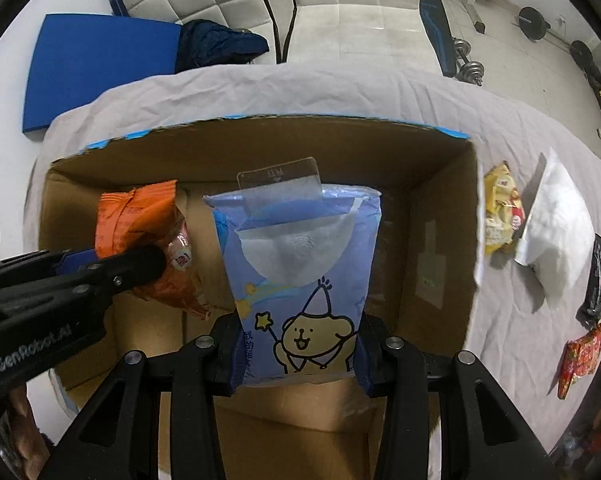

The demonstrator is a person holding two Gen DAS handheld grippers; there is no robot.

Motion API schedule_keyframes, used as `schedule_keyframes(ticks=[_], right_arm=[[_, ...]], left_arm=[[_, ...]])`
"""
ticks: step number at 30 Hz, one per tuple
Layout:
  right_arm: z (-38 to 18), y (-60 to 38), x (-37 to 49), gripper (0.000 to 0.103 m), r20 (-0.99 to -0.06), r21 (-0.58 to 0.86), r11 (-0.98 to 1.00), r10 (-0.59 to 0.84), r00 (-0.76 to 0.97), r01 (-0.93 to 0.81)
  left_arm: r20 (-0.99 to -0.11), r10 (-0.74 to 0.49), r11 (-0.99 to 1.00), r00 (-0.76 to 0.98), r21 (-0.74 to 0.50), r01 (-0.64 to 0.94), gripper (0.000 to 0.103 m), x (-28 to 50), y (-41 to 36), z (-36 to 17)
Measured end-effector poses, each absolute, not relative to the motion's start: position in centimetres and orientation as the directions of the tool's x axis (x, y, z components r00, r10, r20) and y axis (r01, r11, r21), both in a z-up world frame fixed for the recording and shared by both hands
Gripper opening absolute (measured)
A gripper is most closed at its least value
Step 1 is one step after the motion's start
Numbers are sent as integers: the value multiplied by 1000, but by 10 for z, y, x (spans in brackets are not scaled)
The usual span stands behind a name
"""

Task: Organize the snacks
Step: 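Carry both packs into the cardboard box and open both tools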

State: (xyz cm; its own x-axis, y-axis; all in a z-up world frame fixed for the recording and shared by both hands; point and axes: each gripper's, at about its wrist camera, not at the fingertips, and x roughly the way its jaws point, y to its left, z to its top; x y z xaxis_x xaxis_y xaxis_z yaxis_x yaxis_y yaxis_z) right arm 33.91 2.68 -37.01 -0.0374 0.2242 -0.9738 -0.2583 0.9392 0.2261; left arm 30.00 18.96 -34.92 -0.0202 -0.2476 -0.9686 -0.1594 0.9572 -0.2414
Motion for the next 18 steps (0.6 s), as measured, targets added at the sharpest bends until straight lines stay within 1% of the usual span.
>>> schedule_keyframes(ticks=[7,11,14,17,18], right_arm=[[-393,40,351,47,-979,206,942,201,-47,-266],[-401,46,353,48,-980,197,944,190,-51,-267],[-405,49,355,51,-982,190,945,182,-53,-267],[-408,51,356,60,-981,192,945,182,-61,-263],[-408,51,358,64,-982,187,947,177,-63,-262]], left_arm=[[-965,-255,960,-69,-244,-135,30,312,190,-378],[-953,-288,952,-91,-274,-138,30,312,190,-388],[-940,-324,940,-106,-307,-150,30,311,192,-392],[-941,-320,941,-111,-301,-157,31,310,195,-391],[-942,-317,941,-110,-299,-159,32,310,197,-389]])
